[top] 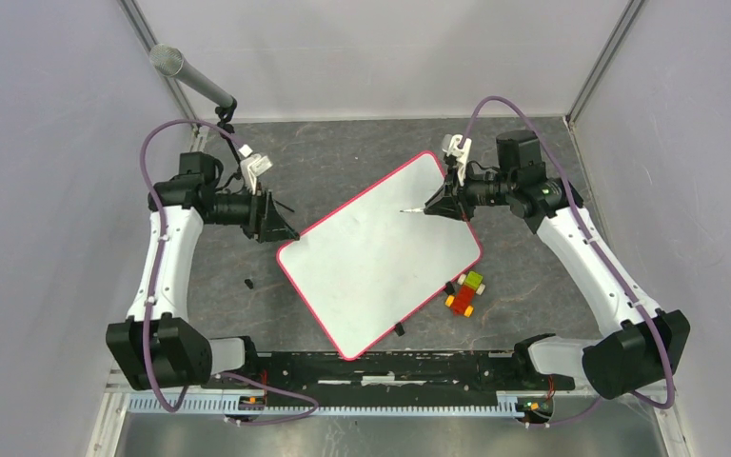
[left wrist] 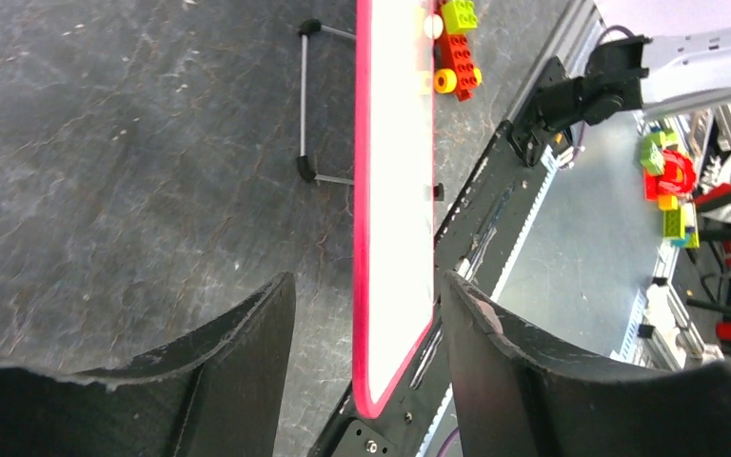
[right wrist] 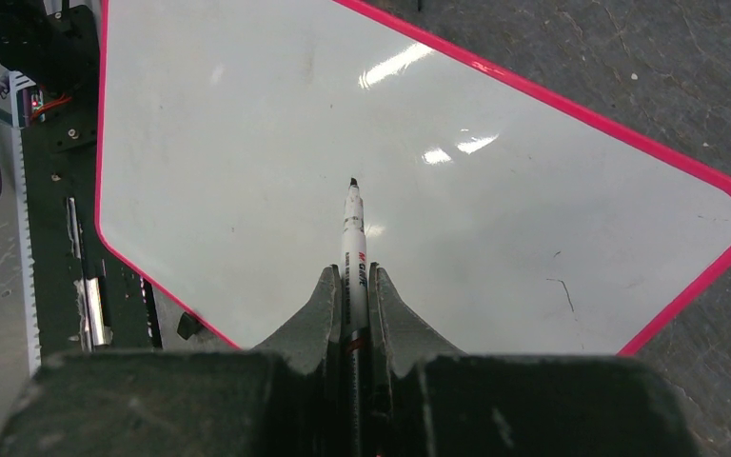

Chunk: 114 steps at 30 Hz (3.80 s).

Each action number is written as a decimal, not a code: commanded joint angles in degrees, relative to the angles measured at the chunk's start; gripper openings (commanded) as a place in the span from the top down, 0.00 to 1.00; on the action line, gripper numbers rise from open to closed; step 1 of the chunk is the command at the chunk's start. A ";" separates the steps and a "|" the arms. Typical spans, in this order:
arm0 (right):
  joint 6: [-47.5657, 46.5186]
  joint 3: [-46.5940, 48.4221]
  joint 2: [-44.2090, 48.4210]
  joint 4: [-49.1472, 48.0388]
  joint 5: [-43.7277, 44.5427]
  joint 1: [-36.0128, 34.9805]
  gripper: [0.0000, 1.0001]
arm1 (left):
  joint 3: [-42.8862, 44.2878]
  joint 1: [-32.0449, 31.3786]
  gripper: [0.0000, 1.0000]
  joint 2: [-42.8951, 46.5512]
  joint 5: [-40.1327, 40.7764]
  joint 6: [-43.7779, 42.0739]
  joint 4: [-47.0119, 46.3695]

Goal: Write a sentence on the whiteboard
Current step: Adjust the whiteboard at the center of the board, then hold the whiteboard on the whiteboard stand.

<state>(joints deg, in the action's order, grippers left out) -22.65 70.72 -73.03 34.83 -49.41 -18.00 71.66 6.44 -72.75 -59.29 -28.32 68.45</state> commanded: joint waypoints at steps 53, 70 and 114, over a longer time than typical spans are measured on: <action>0.49 -1.53 2.98 -2.91 1.84 -4.54 1.00 | 6.78 -14.33 0.39 -11.10 6.39 7.14 -12.57; 4.92 -1.75 0.18 -15.98 14.25 -18.90 1.00 | -6.16 -5.65 0.16 1.81 -1.26 27.06 -22.10; 5.05 5.73 -8.92 -18.34 27.91 -36.59 1.00 | -13.83 -5.12 0.73 1.37 -4.79 33.15 -31.38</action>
<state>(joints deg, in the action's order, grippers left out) -18.11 74.65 -81.95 18.02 -22.65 -54.26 56.60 1.74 -71.35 -63.07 6.94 36.49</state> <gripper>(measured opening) 0.117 0.313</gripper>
